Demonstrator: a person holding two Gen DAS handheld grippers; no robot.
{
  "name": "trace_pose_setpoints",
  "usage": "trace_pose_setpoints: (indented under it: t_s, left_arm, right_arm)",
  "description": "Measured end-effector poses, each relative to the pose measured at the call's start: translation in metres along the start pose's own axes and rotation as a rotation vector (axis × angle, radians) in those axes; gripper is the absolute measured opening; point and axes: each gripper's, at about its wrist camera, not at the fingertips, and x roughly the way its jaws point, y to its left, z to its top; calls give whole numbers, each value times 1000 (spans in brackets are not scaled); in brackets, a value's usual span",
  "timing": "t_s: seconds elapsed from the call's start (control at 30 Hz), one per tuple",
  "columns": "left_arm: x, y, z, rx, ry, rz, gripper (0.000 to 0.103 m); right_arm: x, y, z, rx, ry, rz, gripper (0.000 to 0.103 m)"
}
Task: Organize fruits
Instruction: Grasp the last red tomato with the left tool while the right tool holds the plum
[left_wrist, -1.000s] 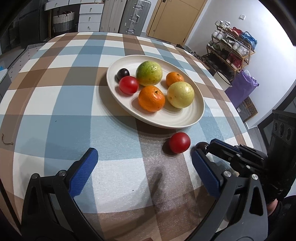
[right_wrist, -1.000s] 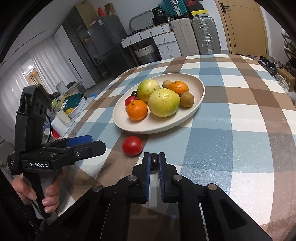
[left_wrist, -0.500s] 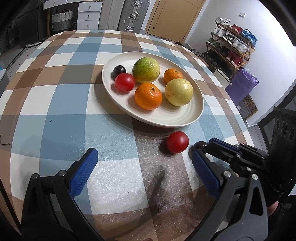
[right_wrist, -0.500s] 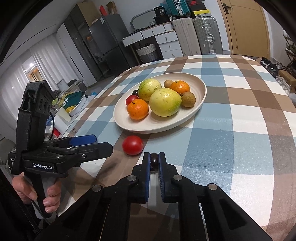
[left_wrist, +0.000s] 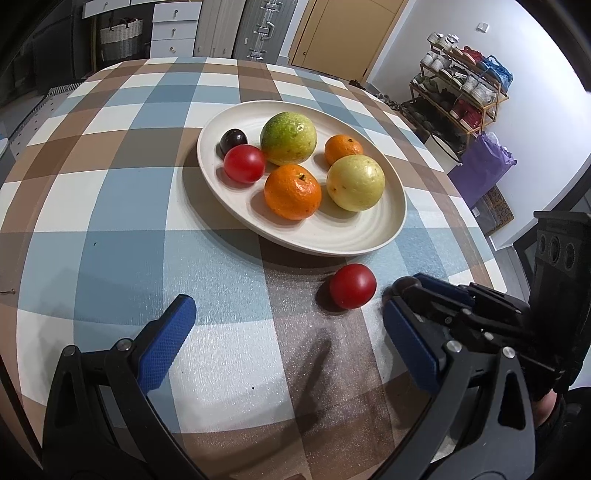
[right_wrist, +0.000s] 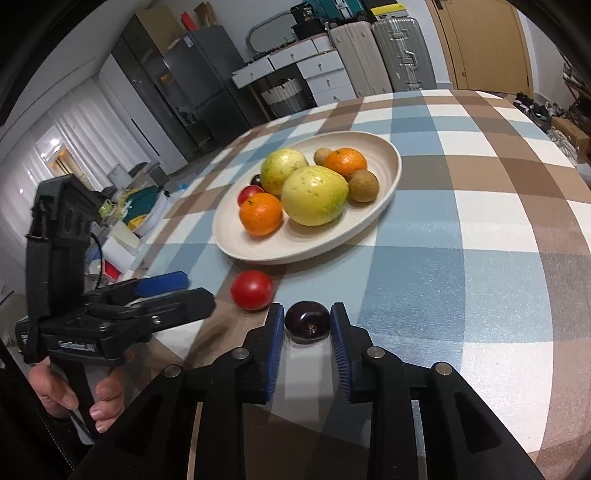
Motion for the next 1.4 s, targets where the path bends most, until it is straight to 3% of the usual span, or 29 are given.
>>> trace_pose_setpoints:
  t_s: [0.27,0.73,0.83,0.93,1.07,1.4]
  left_arm:
    - [6,-3,2,13,14,-10,101]
    - [22,-24,13,58,41,-47,100]
    - [24,-30,14,66,44,-76,89]
    - [26,-35,14,82,57,-83,70]
    - [29,-37,13,93,77,-103,28]
    - [9,-36,18,95,44,-158,27]
  right_arm:
    - [6,4,0,-28,8,4,26]
    - [-15,-6,7,-1,-79,36,26]
    - [-18,-9,8,2,-86,41,26]
    - [-20,-13,9,8,-95,49,26]
    - [-25,-14,9,11,-108,57,26]
    - [-39,-14,16,7,-152,60,26]
